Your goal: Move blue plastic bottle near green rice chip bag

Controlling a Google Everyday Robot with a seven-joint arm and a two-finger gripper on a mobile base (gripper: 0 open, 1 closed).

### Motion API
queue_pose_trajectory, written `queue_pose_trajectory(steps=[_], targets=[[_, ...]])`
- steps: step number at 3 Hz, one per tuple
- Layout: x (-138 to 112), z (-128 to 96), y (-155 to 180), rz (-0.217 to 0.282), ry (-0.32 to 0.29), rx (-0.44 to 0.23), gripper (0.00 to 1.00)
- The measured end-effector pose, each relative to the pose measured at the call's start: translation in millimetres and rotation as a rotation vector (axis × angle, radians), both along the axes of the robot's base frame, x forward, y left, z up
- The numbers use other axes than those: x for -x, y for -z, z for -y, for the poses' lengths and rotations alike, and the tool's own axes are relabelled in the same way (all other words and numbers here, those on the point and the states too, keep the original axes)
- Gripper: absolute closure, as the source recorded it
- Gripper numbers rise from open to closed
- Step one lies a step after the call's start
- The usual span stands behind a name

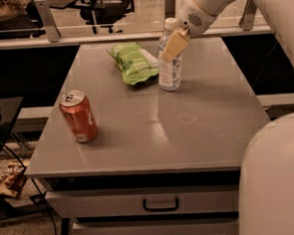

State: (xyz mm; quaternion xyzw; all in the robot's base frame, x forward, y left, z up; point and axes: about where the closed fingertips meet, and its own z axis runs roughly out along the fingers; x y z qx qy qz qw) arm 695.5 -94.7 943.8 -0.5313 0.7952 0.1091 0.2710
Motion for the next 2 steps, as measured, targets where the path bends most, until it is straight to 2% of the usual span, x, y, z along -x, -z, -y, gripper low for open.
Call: queue_pose_trajectory(steps=[2], targets=[[-10.1,-0.2,1.6,0.003,0.007,0.001,0.38]])
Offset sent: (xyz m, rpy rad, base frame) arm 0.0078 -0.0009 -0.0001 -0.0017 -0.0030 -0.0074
